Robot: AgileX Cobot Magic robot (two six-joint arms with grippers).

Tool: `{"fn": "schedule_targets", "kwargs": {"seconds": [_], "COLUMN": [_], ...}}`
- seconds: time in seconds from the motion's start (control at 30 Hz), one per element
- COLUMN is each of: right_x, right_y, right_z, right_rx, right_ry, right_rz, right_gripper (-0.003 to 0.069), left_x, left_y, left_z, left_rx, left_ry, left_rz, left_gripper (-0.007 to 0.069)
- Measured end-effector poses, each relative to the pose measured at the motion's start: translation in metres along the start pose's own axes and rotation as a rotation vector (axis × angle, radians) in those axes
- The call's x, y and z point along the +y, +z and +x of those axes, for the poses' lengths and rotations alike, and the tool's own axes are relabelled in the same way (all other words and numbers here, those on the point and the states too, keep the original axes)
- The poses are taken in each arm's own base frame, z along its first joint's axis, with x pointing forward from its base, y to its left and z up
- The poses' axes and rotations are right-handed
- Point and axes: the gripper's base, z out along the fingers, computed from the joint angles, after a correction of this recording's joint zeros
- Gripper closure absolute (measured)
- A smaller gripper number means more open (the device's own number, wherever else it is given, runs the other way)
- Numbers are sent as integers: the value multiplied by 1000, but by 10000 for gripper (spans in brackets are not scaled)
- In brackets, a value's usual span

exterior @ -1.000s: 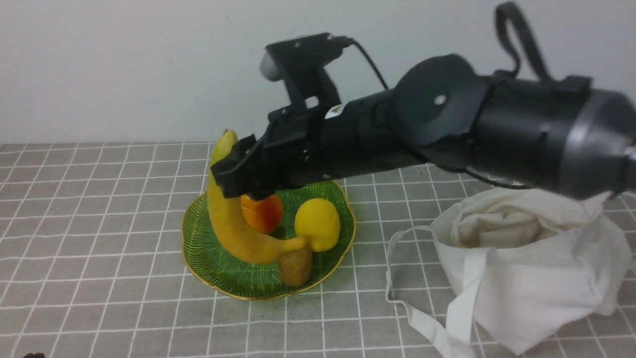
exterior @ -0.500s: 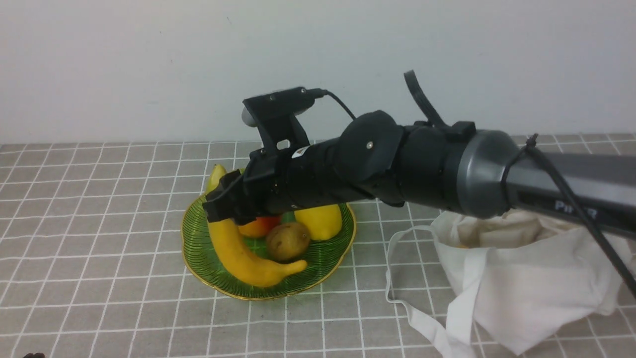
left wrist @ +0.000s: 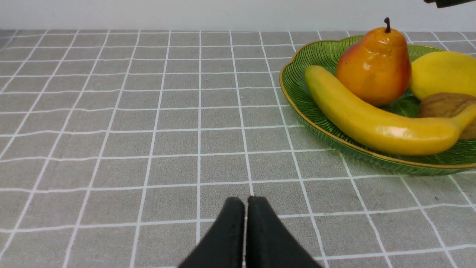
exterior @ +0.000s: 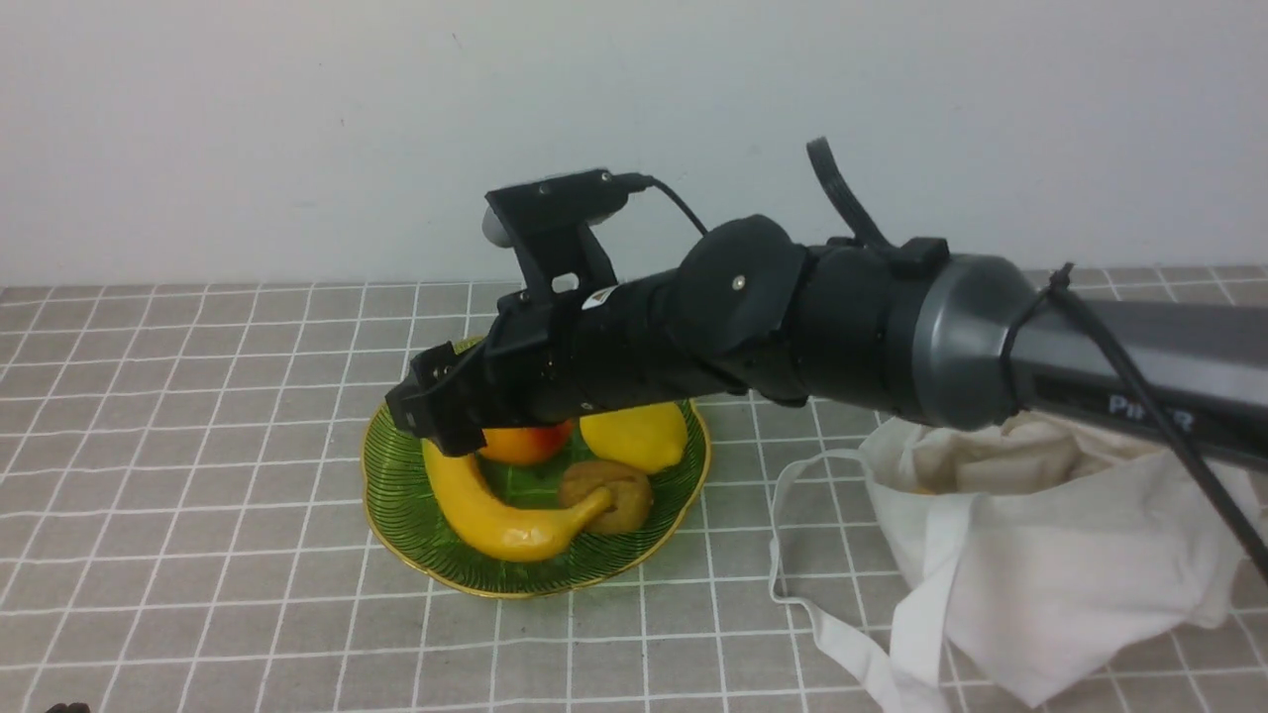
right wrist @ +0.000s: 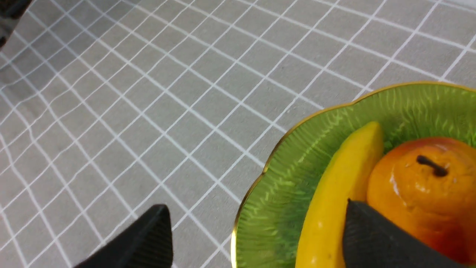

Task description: Take the fruit out of the bag on the grey coffee tablecloth and place them on the plate.

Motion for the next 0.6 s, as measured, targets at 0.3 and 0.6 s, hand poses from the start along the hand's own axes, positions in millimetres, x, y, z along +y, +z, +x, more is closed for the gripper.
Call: {"fn": "schedule_targets", "kwargs": {"seconds": [0.3,0.6], "right_x": [-11,45], "right_y": [-168,-398], "right_z": [-55,-31], "right_rx": [-14,-433], "right_ry": [-29,-60], "right_rz": [122,517], "right_gripper": [563,670], "left_x": [0,0], "left_y": [0,0], "left_z": [0,0], "left_rx": [0,0], "left_ry": [0,0], "left_rz": [0,0], "left_gripper": [632,632]}}
